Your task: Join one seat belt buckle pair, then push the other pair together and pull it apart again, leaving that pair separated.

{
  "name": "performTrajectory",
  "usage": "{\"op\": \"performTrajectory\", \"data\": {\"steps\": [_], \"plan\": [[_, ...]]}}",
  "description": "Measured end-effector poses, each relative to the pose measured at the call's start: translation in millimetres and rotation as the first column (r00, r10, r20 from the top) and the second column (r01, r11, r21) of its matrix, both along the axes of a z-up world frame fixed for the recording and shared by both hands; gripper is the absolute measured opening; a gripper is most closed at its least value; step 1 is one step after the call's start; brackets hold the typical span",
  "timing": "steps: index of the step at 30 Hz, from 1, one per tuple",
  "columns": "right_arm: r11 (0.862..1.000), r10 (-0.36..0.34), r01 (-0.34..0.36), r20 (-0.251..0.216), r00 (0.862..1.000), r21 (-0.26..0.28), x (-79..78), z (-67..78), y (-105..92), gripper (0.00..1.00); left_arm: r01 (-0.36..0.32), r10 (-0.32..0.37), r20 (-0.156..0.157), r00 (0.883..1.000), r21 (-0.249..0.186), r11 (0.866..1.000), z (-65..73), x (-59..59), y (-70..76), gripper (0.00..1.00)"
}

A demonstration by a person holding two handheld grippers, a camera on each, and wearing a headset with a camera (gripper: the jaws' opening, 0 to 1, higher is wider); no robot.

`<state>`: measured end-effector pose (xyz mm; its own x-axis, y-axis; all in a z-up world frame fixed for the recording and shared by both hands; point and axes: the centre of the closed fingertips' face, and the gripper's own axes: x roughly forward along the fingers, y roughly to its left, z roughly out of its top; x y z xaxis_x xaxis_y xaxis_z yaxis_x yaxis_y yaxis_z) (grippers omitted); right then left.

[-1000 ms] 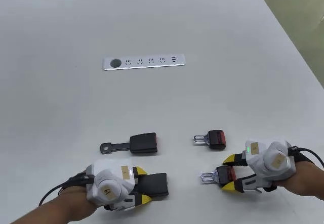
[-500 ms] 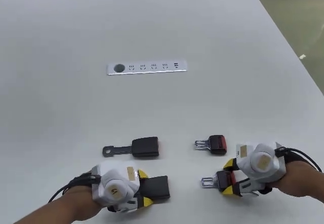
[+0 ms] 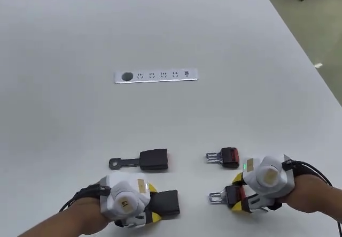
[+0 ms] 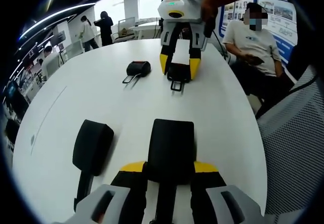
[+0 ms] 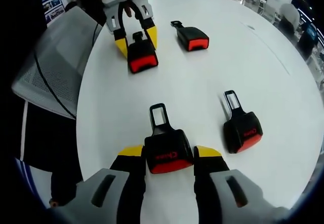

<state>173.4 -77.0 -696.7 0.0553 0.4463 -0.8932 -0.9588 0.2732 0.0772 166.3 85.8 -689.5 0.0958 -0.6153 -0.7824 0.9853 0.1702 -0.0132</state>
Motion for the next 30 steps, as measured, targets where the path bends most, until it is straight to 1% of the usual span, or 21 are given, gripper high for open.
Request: {"op": "performTrajectory", "data": {"steps": [2,5,9,12,18,20,25,30], "plan": [[1.0,0.001,-0.001,0.0,1.0,0.004,-2.6,3.7,5.5,0.35,0.0,0.0,-0.001,1.0,0.001,1.0,-1.1,0.3,0.4,0.34],[1.0,0.007,-0.007,0.0,1.0,0.014,-0.8,2.5,9.2,0.35,0.003,-0.003,-0.001,1.0,0.005,1.0,-2.5,0.7,0.8,0.34],[0.999,0.018,-0.018,0.005,1.0,0.028,-3.9,2.7,22.5,0.35,0.003,-0.003,-0.002,1.0,0.006,1.0,-4.2,1.0,1.6,0.34],[0.999,0.02,-0.02,0.007,1.0,0.034,-4.0,3.0,29.3,0.35,0.004,-0.004,-0.002,1.0,0.009,1.0,-3.2,0.3,1.2,0.34],[0.998,0.018,-0.018,0.008,1.0,0.054,-1.3,-1.5,36.9,0.35,0.018,-0.018,-0.003,1.0,0.018,1.0,-0.7,-1.2,0.3,0.34],[0.998,0.015,-0.016,0.009,1.0,0.061,-1.5,-1.5,42.9,0.35,0.021,-0.021,-0.003,1.0,0.02,1.0,0.0,-1.6,0.1,0.34],[0.997,0.026,-0.026,0.013,1.0,0.073,-2.9,1.9,55.7,0.35,0.022,-0.022,-0.004,1.0,0.021,1.0,-0.5,-1.4,0.5,0.34],[0.996,0.033,-0.034,0.016,0.999,0.085,-3.1,2.1,65.0,0.35,0.027,-0.027,-0.005,1.0,0.026,0.999,-0.3,-1.4,0.4,0.34]]}}
